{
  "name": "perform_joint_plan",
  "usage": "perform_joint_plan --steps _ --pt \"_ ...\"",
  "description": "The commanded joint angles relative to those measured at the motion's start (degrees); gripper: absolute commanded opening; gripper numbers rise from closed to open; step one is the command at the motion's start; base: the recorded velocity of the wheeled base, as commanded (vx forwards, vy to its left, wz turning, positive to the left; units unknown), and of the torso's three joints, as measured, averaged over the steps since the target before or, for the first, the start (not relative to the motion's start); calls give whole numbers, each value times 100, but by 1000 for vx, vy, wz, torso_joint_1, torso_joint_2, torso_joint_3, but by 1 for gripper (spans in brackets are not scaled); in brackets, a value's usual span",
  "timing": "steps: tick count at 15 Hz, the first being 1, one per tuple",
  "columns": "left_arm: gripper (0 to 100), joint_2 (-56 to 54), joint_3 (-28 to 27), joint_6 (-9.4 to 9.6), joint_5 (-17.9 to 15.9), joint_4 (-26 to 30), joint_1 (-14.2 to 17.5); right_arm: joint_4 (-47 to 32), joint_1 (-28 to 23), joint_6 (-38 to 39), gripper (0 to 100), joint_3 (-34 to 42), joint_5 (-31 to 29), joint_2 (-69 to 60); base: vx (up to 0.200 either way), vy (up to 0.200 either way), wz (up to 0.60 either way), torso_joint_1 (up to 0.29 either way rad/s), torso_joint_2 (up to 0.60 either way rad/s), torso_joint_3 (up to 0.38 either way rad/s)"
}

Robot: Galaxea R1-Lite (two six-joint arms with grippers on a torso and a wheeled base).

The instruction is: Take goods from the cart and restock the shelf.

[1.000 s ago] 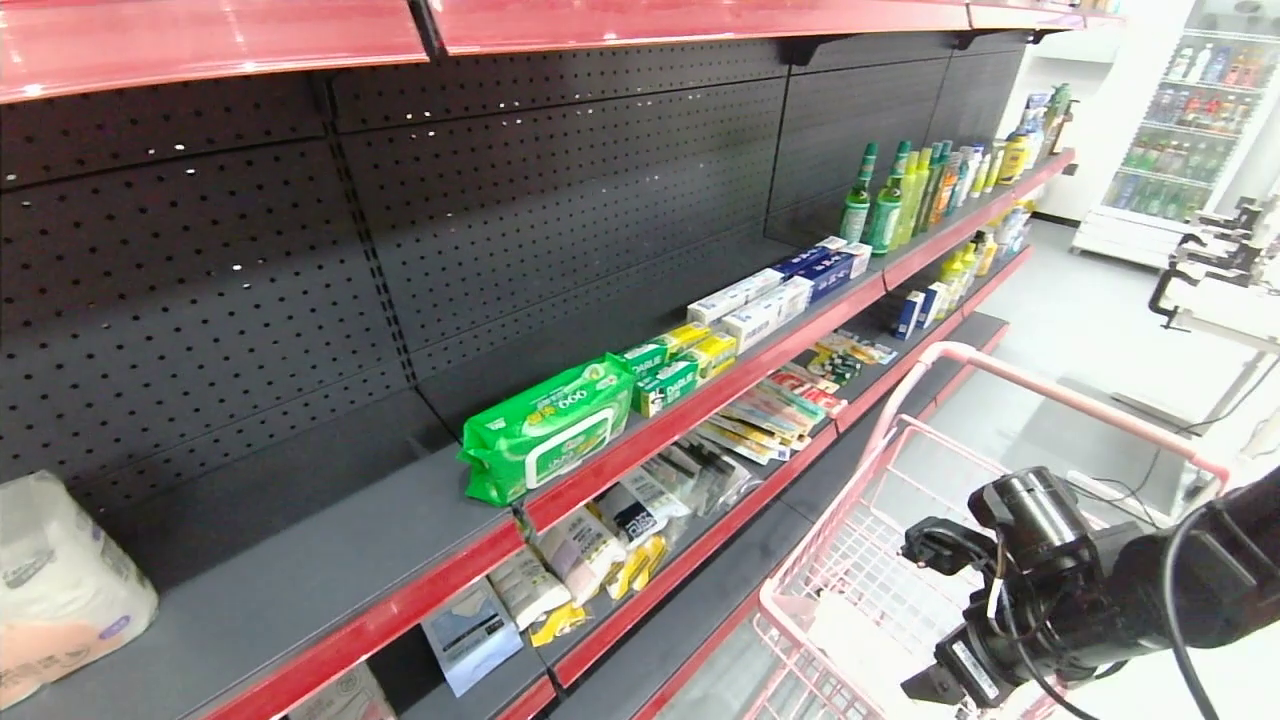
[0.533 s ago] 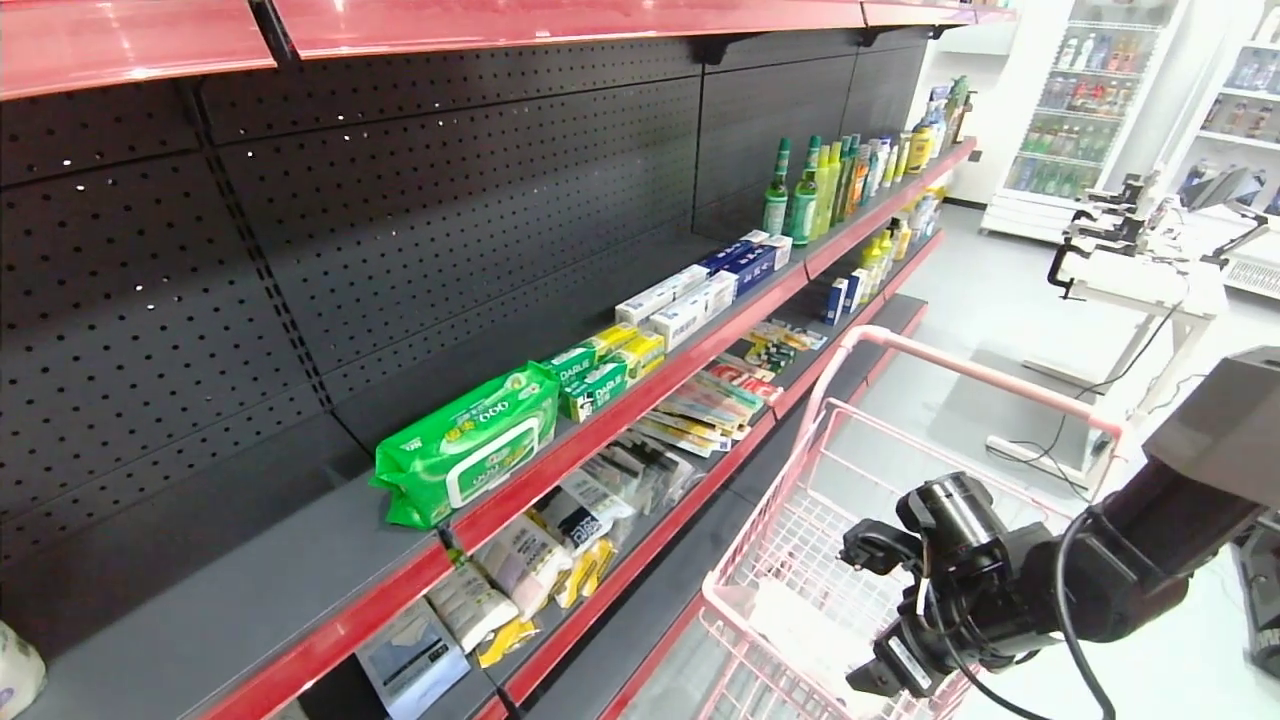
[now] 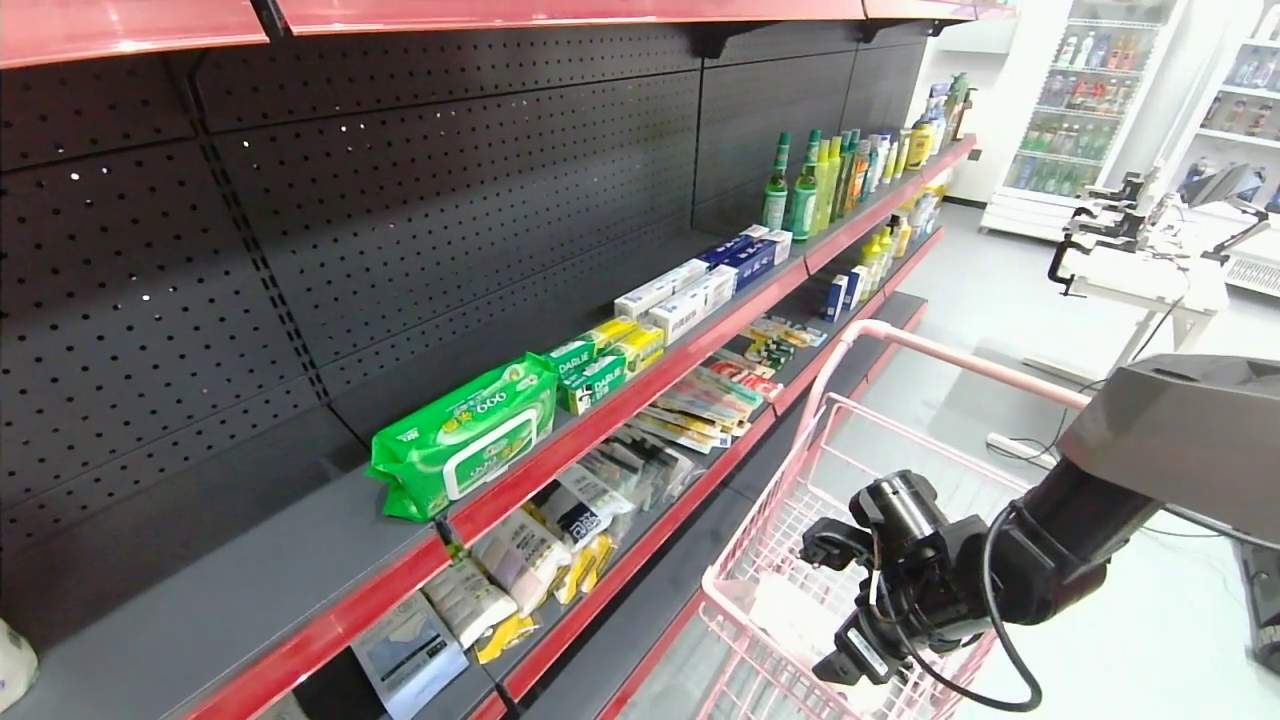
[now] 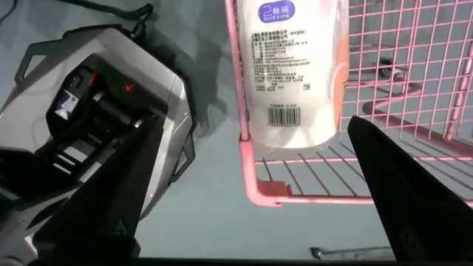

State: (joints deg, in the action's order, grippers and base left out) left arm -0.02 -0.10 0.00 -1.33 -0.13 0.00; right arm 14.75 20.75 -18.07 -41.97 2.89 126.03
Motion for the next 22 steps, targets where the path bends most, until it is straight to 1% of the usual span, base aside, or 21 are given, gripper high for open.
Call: perform_joint_plan --steps 1,6,9,12,13,22 --pt "100 2 1 0 1 -4 9 -7 -9 -48 100 -136 1 185 0 0 0 -105 222 124" --pt "100 2 1 0 1 -4 0 -7 -27 -373 100 -347 19 414 0 0 0 -108 249 137" --pt "100 2 1 0 1 -4 9 -7 -124 -637 100 -549 71 555 0 0 0 -144 328 175" --pt "100 2 1 0 1 -4 0 -25 -335 -944 100 -865 177 660 0 0 0 -147 331 190" --pt "100 2 1 0 1 -4 0 -42 -361 -1032 100 -971 177 695 0 0 0 -36 110 66" --pt "100 2 1 0 1 -4 0 -42 -379 -1041 100 -1674 265 1249 0 0 0 -3 7 5"
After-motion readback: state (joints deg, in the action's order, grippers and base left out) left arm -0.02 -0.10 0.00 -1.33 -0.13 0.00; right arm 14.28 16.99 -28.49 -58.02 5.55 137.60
